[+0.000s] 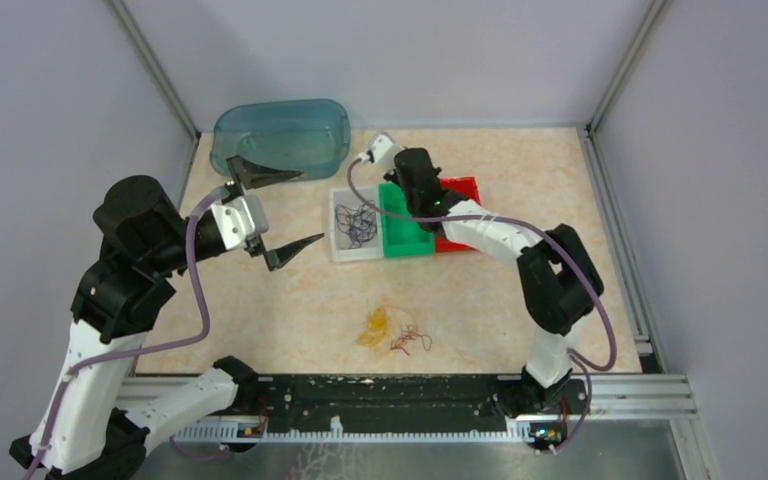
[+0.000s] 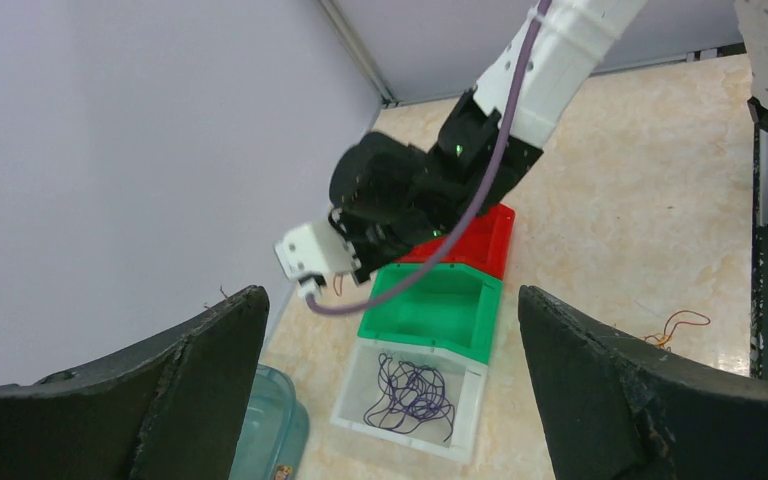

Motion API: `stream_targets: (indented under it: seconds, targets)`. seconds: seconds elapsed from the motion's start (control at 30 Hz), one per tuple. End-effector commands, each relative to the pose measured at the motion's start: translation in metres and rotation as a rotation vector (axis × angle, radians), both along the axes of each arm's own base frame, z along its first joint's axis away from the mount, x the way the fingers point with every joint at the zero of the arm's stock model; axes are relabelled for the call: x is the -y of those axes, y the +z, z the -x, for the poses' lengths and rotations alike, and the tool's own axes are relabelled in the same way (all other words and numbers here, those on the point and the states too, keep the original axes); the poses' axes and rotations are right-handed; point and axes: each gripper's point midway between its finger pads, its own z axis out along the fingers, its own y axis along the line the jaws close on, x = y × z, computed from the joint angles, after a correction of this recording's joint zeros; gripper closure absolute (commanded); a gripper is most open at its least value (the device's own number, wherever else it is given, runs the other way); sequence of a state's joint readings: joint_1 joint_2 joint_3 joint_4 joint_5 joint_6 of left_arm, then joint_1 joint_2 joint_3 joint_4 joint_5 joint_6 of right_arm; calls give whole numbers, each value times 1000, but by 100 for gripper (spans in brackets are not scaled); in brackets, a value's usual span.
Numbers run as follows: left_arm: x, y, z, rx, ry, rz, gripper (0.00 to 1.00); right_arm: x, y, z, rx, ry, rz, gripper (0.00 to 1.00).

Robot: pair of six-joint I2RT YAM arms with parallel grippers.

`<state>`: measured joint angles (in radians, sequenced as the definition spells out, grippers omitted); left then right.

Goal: Untangle the cables

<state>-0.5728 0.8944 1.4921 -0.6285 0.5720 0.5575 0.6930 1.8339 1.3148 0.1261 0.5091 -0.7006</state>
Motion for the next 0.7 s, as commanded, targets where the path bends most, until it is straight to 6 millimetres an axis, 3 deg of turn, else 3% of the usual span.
stream_targets:
  seconds: [0.0, 0.13, 0.23, 0.4, 0.57, 0.6, 0.67]
  targets:
    - [-2, 11, 4, 23, -3, 22, 0, 50, 38, -1, 27, -181, -283, 100]
    - [0, 12, 4, 20, -9, 27, 0, 85, 25, 13, -14, -245, -342, 100]
    - [1, 13, 4, 20, -12, 32, 0, 99, 3, 21, -60, -277, -326, 100]
    - [2, 15, 3, 18, -17, 37, 0, 101, -30, 28, -165, -292, -375, 100]
    - [3, 14, 2, 15, -16, 34, 0, 87, -55, 37, -269, -256, -426, 100]
    - [3, 14, 2, 15, -16, 34, 0, 87, -72, 37, -306, -268, -412, 100]
    - [4, 13, 1, 15, -17, 35, 0, 87, -86, 38, -339, -287, -407, 100]
